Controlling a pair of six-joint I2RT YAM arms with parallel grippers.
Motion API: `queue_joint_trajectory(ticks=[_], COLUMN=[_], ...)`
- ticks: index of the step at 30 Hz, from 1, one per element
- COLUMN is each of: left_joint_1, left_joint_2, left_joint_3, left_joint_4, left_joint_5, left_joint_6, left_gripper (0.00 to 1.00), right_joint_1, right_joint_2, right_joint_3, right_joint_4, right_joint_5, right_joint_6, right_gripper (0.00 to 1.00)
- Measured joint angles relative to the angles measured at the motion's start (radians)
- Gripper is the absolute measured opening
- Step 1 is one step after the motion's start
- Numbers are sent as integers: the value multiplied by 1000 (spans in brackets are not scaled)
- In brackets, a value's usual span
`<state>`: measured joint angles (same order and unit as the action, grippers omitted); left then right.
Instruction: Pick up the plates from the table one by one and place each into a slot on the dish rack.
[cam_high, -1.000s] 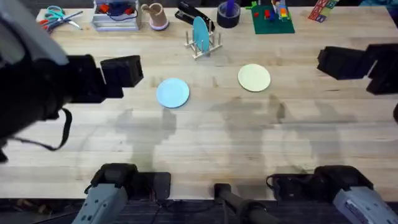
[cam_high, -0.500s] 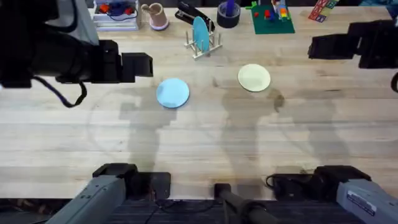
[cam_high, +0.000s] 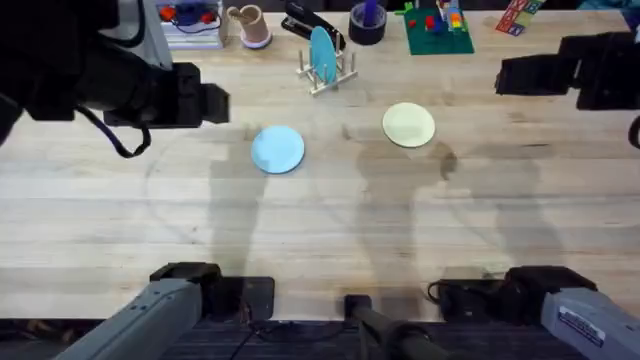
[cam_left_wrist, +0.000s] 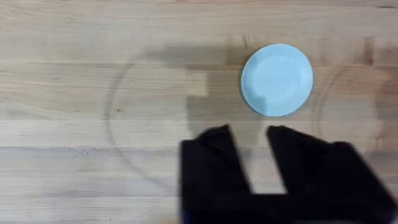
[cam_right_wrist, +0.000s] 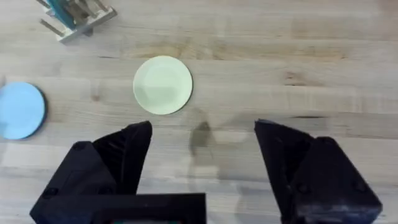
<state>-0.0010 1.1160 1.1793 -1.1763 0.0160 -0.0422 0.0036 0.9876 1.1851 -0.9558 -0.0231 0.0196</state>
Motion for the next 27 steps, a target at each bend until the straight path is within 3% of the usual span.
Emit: queue_joint_trajectory(ticks=[2,3,6,10,11,18,22,27], left_joint_1=[0,0,12,66,134,278,304,307], left_joint_2=[2,2,2,3,17,121,192,286], left_joint_3=[0,0,0,0,0,0,0,0], left_joint_4=[9,16,40,50,50,30,-6,-5], left_joint_5=[8,17,63,188,311,604,710,782], left_joint_6=[4,1,7,57,111,267,360,441], left_gripper=[83,54,42,42,42,42,42,43], right_joint_1=[0,0,0,0,0,0,0,0], right_joint_2=[0,0,0,0,0,0,0,0], right_joint_3=[0,0,0,0,0,0,0,0], right_joint_4=[0,0,0,-1,-1,-1,-1,-1], right_joint_5=[0,0,0,0,0,0,0,0], right_joint_6=[0,0,0,0,0,0,0,0], right_gripper=[993,993,994,994,994,993,993,994])
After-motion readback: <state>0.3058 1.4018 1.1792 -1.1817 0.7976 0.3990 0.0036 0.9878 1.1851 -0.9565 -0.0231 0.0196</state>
